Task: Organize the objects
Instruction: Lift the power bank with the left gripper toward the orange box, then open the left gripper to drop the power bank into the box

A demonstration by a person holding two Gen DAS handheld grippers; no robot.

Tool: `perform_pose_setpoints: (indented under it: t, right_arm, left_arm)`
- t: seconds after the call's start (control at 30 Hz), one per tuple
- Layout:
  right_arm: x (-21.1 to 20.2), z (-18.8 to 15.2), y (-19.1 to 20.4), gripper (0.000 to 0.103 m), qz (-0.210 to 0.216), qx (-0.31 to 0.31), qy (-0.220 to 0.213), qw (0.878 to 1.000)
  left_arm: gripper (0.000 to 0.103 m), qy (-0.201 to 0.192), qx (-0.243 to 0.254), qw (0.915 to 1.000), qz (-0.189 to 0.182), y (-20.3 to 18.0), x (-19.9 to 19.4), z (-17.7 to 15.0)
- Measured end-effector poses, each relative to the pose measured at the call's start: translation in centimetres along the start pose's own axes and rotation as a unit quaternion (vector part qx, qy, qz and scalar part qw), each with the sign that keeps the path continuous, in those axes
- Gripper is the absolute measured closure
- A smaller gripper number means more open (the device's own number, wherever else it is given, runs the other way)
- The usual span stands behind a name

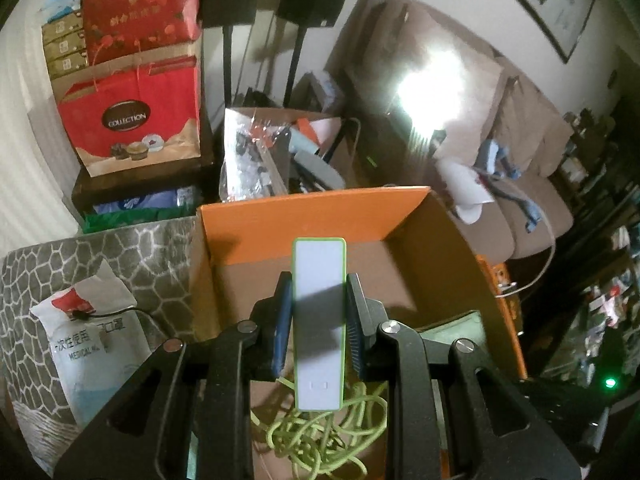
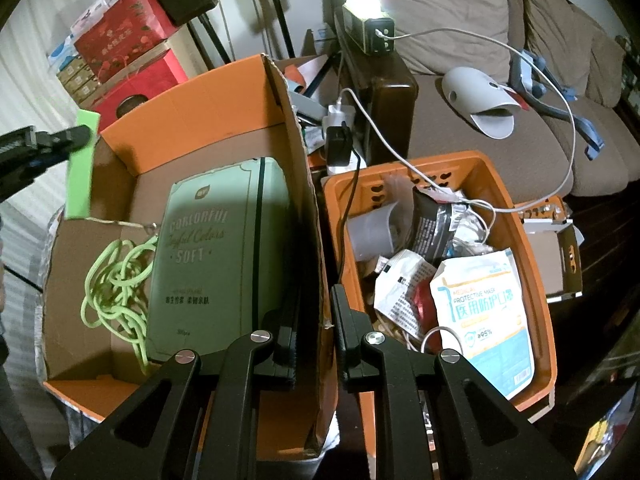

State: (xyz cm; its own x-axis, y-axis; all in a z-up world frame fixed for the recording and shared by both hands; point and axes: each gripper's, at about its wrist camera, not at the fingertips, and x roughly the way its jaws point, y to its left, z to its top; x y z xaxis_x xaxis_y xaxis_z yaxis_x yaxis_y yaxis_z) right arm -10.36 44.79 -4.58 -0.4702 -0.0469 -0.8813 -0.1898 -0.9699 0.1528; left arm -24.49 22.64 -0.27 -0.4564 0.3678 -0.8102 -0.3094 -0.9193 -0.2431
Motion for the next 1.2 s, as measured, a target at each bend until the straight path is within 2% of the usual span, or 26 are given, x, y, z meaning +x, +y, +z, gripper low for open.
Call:
perform_pose_setpoints:
  t: [0.47, 0.83, 1.03, 1.1, 1.2]
  right_arm:
    - [0.1, 0.1, 0.0, 0.088, -0.005, -0.002, -0.001, 1.0]
    - [0.1, 0.1, -0.1, 0.088, -0.007, -0.004, -0.001, 1.0]
    - [0.2, 0.0, -0.2, 0.088, -0.008, -0.003, -0.001, 1.0]
    - [0.2, 0.0, -0.2, 0.088, -0.008, -0.002, -0.002, 1.0]
    - [0.2, -0.1, -0.2, 0.088, -0.008, -0.002, -0.002, 1.0]
  left_arm:
    - [0.08, 0.05, 0.0, 0.9978, 0.042, 0.0, 5.3, -0.8]
    - [0.08, 0.081, 0.002, 0.9945, 0.067, -0.2, 7.8, -1.6]
    - [0.079, 0.068, 0.012, 0.9949, 0.073, -0.4, 7.2, -1.6]
    - [0.068, 0.06, 0.011, 0.9956, 0.071, -0.4, 6.6, -1.5]
    - [0.066, 0.046, 0.017, 0.9961, 0.074, -0.5, 5.6, -1.5]
